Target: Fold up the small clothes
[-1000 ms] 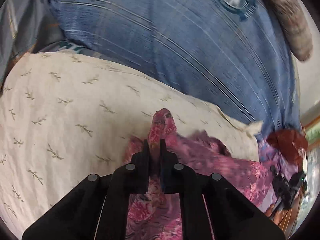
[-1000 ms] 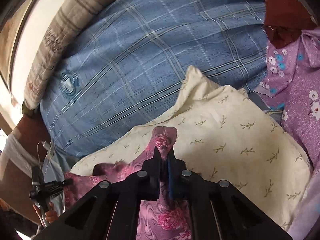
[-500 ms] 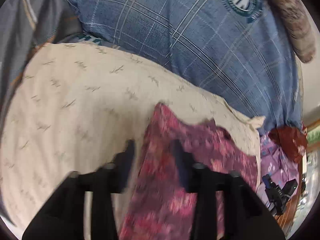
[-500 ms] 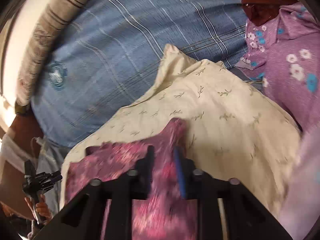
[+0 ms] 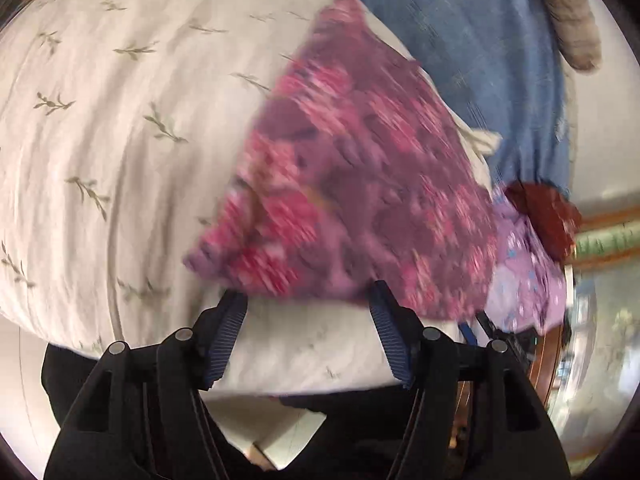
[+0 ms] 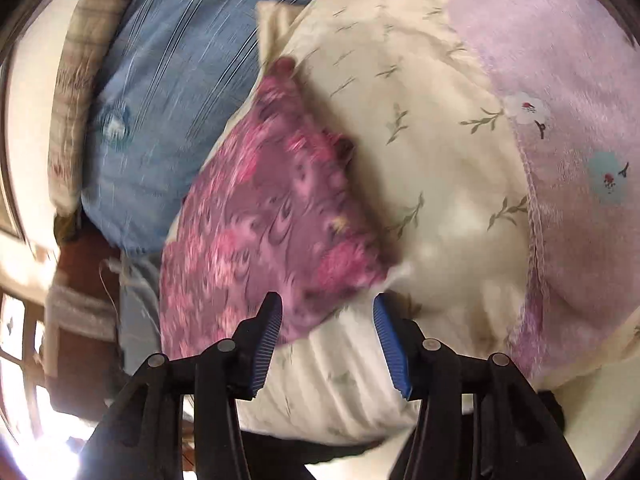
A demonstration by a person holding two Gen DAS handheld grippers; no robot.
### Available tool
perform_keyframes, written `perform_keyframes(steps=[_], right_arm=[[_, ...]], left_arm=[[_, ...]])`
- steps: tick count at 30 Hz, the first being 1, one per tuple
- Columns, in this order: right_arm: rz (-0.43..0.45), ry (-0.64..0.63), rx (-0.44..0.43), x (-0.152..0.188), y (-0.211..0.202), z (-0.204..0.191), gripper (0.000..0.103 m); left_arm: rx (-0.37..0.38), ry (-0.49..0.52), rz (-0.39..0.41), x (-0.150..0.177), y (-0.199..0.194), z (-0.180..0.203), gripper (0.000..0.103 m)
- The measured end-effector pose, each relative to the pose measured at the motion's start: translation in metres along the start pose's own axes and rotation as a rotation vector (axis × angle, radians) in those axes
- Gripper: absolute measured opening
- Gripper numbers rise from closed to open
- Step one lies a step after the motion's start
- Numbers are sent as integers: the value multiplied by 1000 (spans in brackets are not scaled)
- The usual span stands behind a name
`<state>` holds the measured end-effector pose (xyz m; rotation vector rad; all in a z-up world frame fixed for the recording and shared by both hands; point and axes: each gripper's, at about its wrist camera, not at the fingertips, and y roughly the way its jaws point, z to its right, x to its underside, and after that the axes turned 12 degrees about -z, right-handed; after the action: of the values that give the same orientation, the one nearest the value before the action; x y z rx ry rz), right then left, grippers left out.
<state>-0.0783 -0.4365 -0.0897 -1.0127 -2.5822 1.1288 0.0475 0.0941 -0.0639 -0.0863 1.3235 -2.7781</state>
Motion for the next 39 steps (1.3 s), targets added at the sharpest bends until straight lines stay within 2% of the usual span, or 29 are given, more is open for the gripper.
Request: perform_keyframes(steps=[2,3,5,6,7,9,11,12,14,17,20,21,22,24,27,35,37,39], right_arm=[[74,28,-26,-8,-2,5,50],[91,37,-37,-12,-3,6,43],[77,35,-79,-20,-6,5,9],[87,21,-96,-21,-13,2,9],[125,-34,-100,-18,-28,-9,9],[157,-113,-41,-15,-41,-22,9],[145,-132,38,-15,-38,-19,9],[126,-119,80,-18,-31,-13,9],[54,-71,149,-22,-6,2,10],[69,-55,129,-19,-11,1,18],[141,-87,161,-21,-37,-13,18],[165,-95,165,-19,-44,-19,19],[194,-110,166,-20,-52,-26,21],[222,-148,160,-21,-59,-41,26],[201,-215,136,-24,-49,-72,32],[47,-433,191,-16,33,-148,35],[38,-510,228,-14,48,-166,46],[44,-557,260,-12,59,-176,58]], left_arm=[[18,-16,26,-10,-3,0,62],[3,-12,45,-15,-5,4,61],[-8,-11,58,-17,-7,13,35],[4,11,54,-15,-9,19,22],[-11,37,68,-10,-12,24,22],[-92,68,102,-1,-13,27,22],[-149,35,77,-4,1,13,22],[-131,7,58,-7,7,1,19],[-103,1,71,-6,0,-2,19],[-149,69,101,6,-19,5,19],[-232,163,160,23,-37,22,24],[-264,204,190,28,-42,32,33],[-289,225,213,31,-45,39,50],[-346,264,291,35,-53,51,59],[-389,309,330,33,-55,64,59],[-431,339,309,14,-38,82,61],[-441,336,304,6,-34,84,68],[-445,329,298,-4,-29,87,71]])
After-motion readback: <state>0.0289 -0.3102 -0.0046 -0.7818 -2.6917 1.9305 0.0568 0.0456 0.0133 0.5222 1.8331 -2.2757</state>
